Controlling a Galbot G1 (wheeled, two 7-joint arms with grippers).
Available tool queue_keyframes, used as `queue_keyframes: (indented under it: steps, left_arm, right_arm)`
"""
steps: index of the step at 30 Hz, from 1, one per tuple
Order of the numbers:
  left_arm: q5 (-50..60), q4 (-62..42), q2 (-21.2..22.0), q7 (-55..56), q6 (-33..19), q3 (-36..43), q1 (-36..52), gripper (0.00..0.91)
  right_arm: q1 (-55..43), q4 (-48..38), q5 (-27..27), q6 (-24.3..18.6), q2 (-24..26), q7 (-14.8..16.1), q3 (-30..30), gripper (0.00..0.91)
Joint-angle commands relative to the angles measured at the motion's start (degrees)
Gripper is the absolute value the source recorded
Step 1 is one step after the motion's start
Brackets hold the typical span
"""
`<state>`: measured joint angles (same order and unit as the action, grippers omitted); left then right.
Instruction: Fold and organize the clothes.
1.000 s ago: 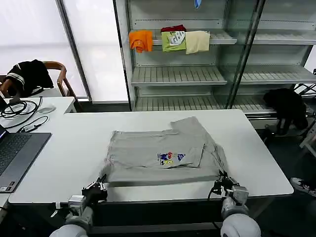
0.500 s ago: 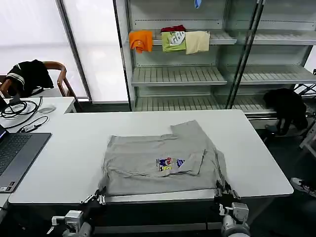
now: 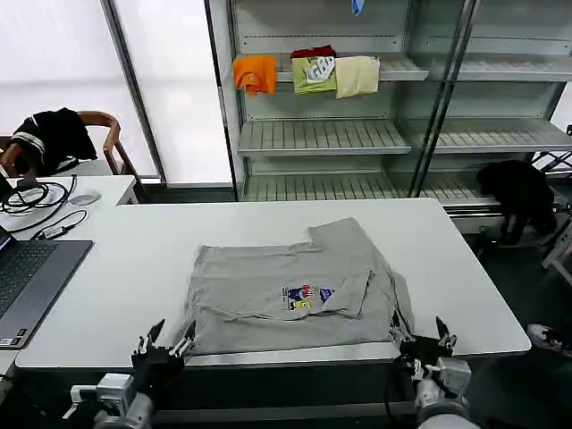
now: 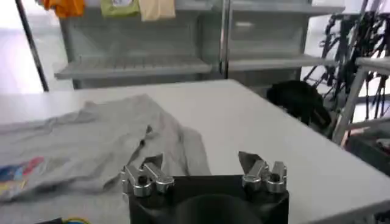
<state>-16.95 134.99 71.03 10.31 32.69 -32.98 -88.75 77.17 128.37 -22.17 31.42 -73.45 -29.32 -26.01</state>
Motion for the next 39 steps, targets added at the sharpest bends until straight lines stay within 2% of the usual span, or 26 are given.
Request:
queue_keyframes:
  steps: [1, 2, 6, 11, 12, 17, 24, 31, 39]
  left_arm:
    - [-3.9, 0.0, -4.2, -0.1, 0.4, -2.4, 10.5, 0.907]
    - [-4.1, -2.4, -5.6, -0.6, 0.5, -1.3, 15.0, 0.907]
    - [-5.4, -10.3, -8.7, -2.6, 0.5, 2.0, 23.6, 0.907]
    - [-7.5, -22.2, -10.2, -4.3, 0.5, 8.1, 34.3, 0.907]
    - [-7.9, -24.2, -10.4, -4.5, 0.5, 9.3, 36.1, 0.907]
    - [-8.7, -34.9, -10.2, -6.5, 0.6, 14.7, 45.6, 0.907]
    - [-9.5, -46.5, -7.4, -9.0, 0.6, 18.0, 52.0, 0.907]
    - [-9.4, -53.8, -5.4, -9.6, 0.5, 18.3, 54.0, 0.907]
    - [-8.4, -55.2, -4.8, -9.6, 0.5, 19.0, 53.6, 0.907]
  right_arm:
    - [-24.5, -12.2, -3.8, 1.7, 2.9, 1.7, -0.5, 0.907]
    - [-27.4, -14.1, -3.9, 1.7, 3.3, 2.4, 0.4, 0.907]
    - [-36.3, -24.8, -2.6, 1.7, 3.6, 5.5, 4.1, 0.907]
    - [-47.6, -37.4, 0.1, 1.7, 2.9, 11.0, 9.0, 0.907]
    - [-50.9, -42.0, 0.8, 1.7, 2.6, 12.8, 10.3, 0.907]
    - [-58.0, -53.7, 2.4, 1.5, 0.1, 17.6, 13.2, 0.907]
    - [-63.1, -72.2, 7.4, -1.8, -6.9, 21.6, 13.2, 0.907]
    - [-64.2, -78.7, 8.9, -3.6, -10.0, 25.0, 13.0, 0.907]
    - [-63.5, -80.0, 9.9, -3.8, -10.8, 25.9, 13.0, 0.907]
